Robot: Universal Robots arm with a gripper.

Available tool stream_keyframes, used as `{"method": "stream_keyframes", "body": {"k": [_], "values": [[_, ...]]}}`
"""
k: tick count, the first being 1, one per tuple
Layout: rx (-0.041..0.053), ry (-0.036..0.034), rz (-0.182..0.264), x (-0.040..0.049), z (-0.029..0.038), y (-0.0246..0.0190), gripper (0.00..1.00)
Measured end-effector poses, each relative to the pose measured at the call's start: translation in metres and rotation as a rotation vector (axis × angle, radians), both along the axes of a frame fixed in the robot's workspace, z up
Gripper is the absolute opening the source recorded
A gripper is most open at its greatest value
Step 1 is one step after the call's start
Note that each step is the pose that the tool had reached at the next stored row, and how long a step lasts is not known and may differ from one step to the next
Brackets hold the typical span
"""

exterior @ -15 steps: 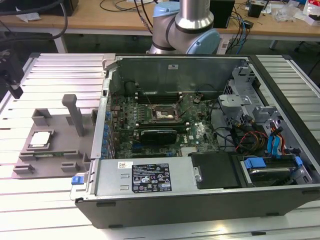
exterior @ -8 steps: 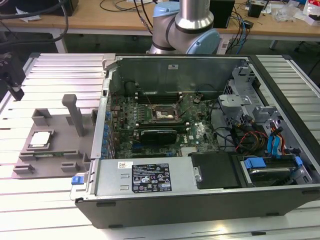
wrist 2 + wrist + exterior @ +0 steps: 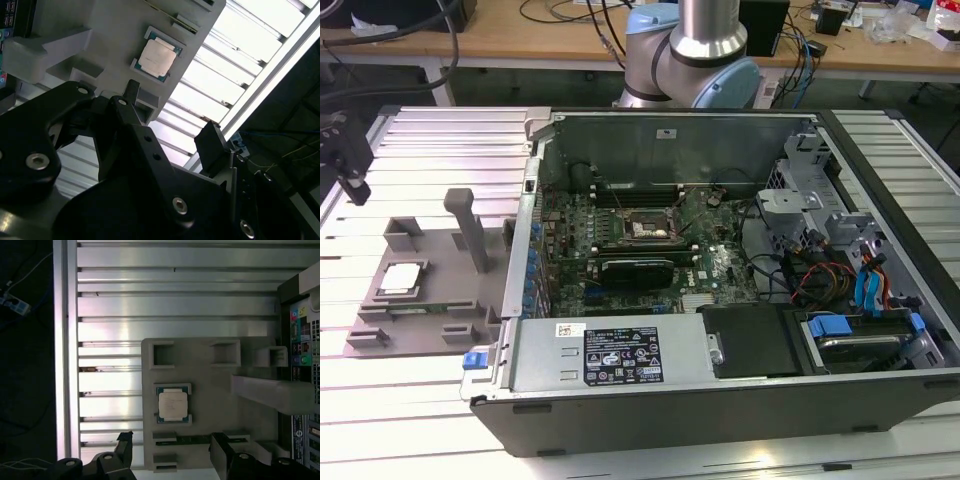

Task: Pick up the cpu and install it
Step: 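Pick up the cpu and move it towards the insertion slot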

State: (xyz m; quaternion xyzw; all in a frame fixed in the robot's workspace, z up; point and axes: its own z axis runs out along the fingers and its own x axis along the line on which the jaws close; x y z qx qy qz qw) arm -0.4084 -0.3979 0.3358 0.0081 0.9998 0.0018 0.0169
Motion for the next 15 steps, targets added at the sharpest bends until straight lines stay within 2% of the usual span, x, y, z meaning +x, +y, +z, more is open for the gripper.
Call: {"method": "stream_keyframes", "body": {"k": [15], "values": [[0.0000, 0.0000, 0.000, 0.0000, -0.0121, 0.0000, 0.72]]}}
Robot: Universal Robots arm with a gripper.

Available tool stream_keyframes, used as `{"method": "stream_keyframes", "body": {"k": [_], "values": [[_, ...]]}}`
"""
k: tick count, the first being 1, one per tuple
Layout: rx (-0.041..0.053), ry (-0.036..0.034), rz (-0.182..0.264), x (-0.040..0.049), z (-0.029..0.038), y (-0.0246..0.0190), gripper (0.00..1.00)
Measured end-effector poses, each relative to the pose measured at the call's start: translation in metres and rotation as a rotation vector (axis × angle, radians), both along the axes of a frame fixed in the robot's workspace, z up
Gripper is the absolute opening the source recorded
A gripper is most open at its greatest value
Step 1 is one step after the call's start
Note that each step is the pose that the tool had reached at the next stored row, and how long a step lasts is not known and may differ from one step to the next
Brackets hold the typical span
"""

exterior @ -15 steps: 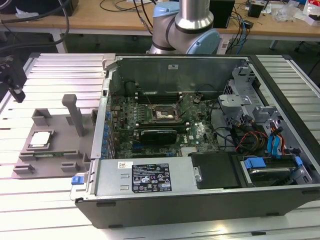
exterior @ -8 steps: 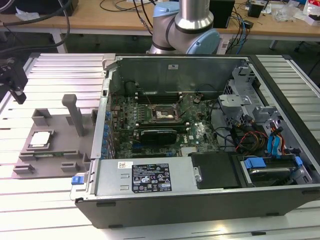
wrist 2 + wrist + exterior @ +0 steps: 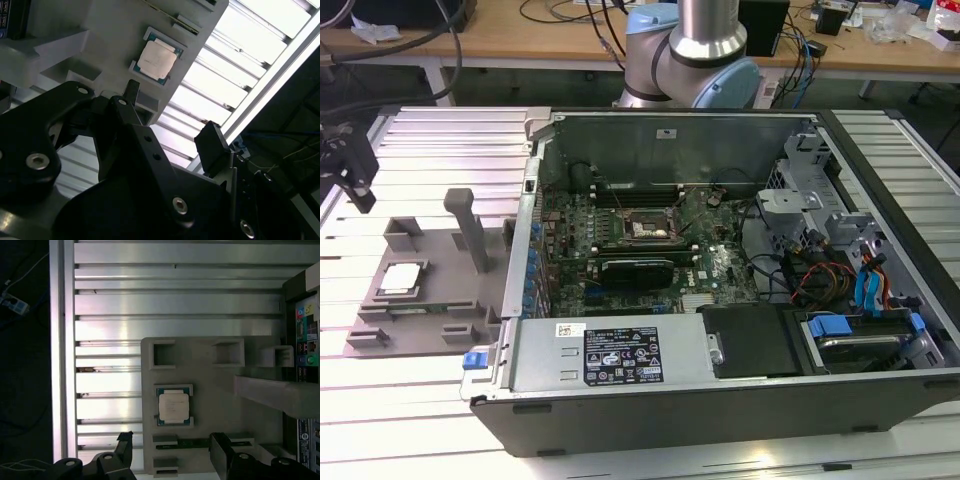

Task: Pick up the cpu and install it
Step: 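Pick up the cpu and move it towards the insertion slot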

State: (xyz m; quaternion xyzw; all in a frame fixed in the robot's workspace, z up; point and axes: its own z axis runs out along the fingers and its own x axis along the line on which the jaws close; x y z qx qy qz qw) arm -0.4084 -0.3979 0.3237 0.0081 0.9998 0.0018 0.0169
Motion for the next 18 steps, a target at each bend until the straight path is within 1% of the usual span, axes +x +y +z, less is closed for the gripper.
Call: {"method": "stream_keyframes", "body": {"k": [18], "values": [[0.0000, 0.0000, 0.000, 0.0000, -0.0144, 0.0000, 0.72]]}}
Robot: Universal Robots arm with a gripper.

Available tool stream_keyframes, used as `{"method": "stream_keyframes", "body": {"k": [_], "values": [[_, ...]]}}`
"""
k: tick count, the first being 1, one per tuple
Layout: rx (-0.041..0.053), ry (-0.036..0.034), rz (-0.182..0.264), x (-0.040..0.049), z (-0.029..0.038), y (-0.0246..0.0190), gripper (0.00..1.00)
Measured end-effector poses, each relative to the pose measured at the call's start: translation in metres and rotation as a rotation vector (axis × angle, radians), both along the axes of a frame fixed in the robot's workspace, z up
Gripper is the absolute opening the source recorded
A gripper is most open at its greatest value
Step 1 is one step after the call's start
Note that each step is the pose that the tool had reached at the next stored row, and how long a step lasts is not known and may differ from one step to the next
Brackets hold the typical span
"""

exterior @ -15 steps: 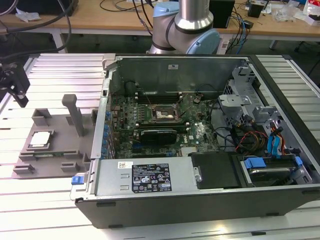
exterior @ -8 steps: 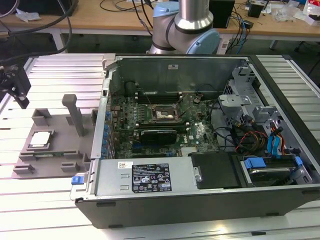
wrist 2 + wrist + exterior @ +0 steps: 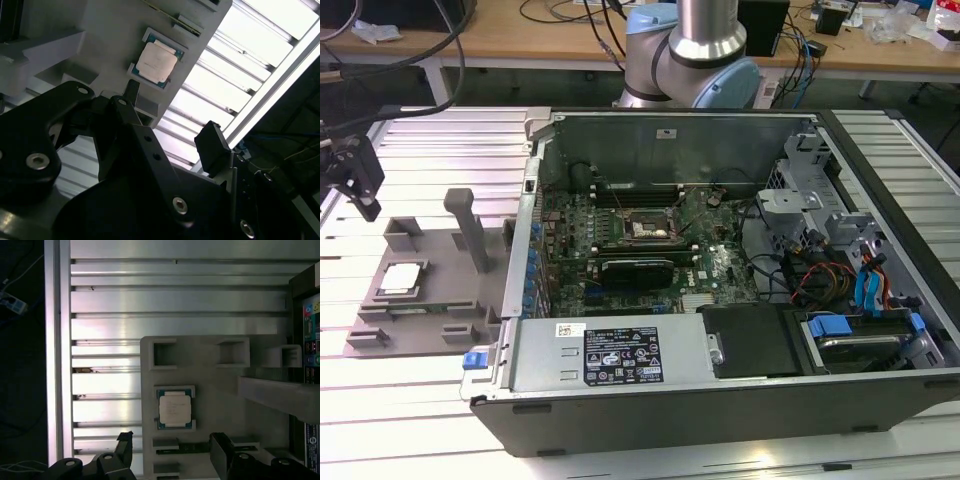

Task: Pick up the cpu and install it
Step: 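Pick up the cpu and move it towards the insertion slot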

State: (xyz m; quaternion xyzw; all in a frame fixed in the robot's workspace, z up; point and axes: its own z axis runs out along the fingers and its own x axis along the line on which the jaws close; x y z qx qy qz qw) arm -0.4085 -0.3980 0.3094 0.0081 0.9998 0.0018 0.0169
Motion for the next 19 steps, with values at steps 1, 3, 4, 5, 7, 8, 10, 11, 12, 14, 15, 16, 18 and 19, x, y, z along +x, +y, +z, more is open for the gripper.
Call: {"method": "stream_keyframes", "body": {"k": [1, 3, 4, 5, 7, 8, 10, 11, 12, 14, 15, 16, 18, 19], "values": [[0.0000, 0.0000, 0.000, 0.0000, -0.0009, 0.0000, 0.72], [-0.0001, 0.0000, 0.000, 0.0000, -0.0025, 0.0000, 0.72], [-0.0001, 0.0000, 0.000, 0.0000, -0.0029, 0.0000, 0.72], [0.0000, 0.0000, 0.000, 0.0000, -0.0038, 0.0000, 0.72], [0.0000, 0.0000, 0.000, 0.0000, -0.0057, 0.0000, 0.72], [0.0000, 0.0000, 0.000, 0.0000, -0.0065, 0.0000, 0.72], [0.0000, 0.0000, 0.000, 0.0000, -0.0081, 0.0000, 0.72], [0.0000, 0.0001, 0.000, 0.0000, -0.0089, 0.0000, 0.72], [0.0000, 0.0001, 0.000, 0.0000, -0.0097, 0.0000, 0.72], [0.0000, 0.0000, 0.000, 0.0000, -0.0105, 0.0000, 0.72], [0.0000, 0.0000, 0.000, 0.0000, -0.0112, 0.0000, 0.72], [0.0000, 0.0000, 0.000, 0.0000, -0.0121, 0.0000, 0.72], [0.0000, 0.0000, 0.000, 0.0000, -0.0134, 0.0000, 0.72], [0.0000, 0.0000, 0.000, 0.0000, -0.0144, 0.0000, 0.72]]}}
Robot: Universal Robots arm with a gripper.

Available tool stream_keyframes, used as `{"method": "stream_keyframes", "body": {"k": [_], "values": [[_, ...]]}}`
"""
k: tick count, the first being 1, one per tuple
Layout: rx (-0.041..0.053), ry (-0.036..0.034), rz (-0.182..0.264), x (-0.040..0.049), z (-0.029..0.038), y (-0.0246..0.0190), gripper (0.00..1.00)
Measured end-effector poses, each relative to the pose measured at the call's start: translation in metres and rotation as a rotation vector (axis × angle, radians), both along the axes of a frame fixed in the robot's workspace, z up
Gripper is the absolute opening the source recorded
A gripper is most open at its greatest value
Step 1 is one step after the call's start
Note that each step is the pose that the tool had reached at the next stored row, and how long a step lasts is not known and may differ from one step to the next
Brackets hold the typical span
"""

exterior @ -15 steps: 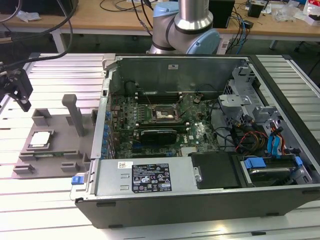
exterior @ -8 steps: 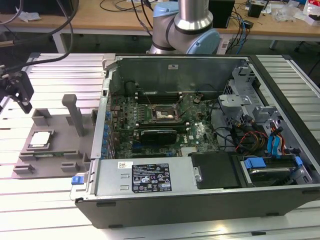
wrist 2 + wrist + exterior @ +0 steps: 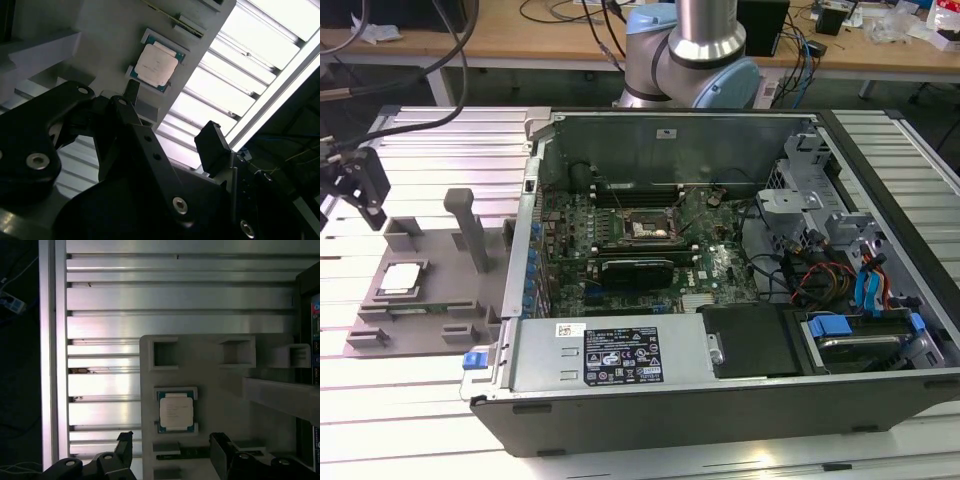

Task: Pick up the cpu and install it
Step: 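Pick up the cpu and move it towards the insertion slot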

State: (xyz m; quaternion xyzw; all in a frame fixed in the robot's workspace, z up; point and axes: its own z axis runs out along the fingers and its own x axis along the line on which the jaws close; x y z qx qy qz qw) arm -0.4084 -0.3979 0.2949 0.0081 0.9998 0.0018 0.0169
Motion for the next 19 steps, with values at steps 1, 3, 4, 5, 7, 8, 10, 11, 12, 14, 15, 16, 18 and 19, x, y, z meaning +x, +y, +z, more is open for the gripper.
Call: {"method": "stream_keyframes", "body": {"k": [1, 3, 4, 5, 7, 8, 10, 11, 12, 14, 15, 16, 18, 19], "values": [[0.0000, 0.0000, 0.000, 0.0000, -0.0007, 0.0000, 0.72], [0.0000, 0.0000, 0.000, 0.0000, -0.0017, 0.0000, 0.72], [0.0000, 0.0001, 0.000, 0.0000, -0.0023, 0.0000, 0.72], [-0.0001, 0.0001, 0.000, 0.0000, -0.0029, 0.0000, 0.72], [-0.0001, 0.0001, 0.000, 0.0000, -0.0042, 0.0000, 0.72], [0.0000, 0.0000, 0.000, 0.0000, -0.0049, 0.0000, 0.72], [-0.0001, 0.0001, 0.000, 0.0000, -0.0065, 0.0000, 0.72], [-0.0001, 0.0001, 0.000, 0.0000, -0.0068, 0.0000, 0.72], [-0.0001, 0.0001, 0.000, 0.0000, -0.0071, 0.0000, 0.72], [-0.0001, 0.0001, 0.000, 0.0000, -0.0071, 0.0000, 0.72], [-0.0001, 0.0000, 0.000, 0.0000, -0.0072, 0.0000, 0.72], [-0.0001, 0.0001, 0.000, 0.0000, -0.0072, 0.0000, 0.72], [0.0000, 0.0001, 0.000, 0.0000, -0.0072, 0.0000, 0.72], [0.0000, 0.0001, 0.000, 0.0000, -0.0073, 0.0000, 0.72]]}}
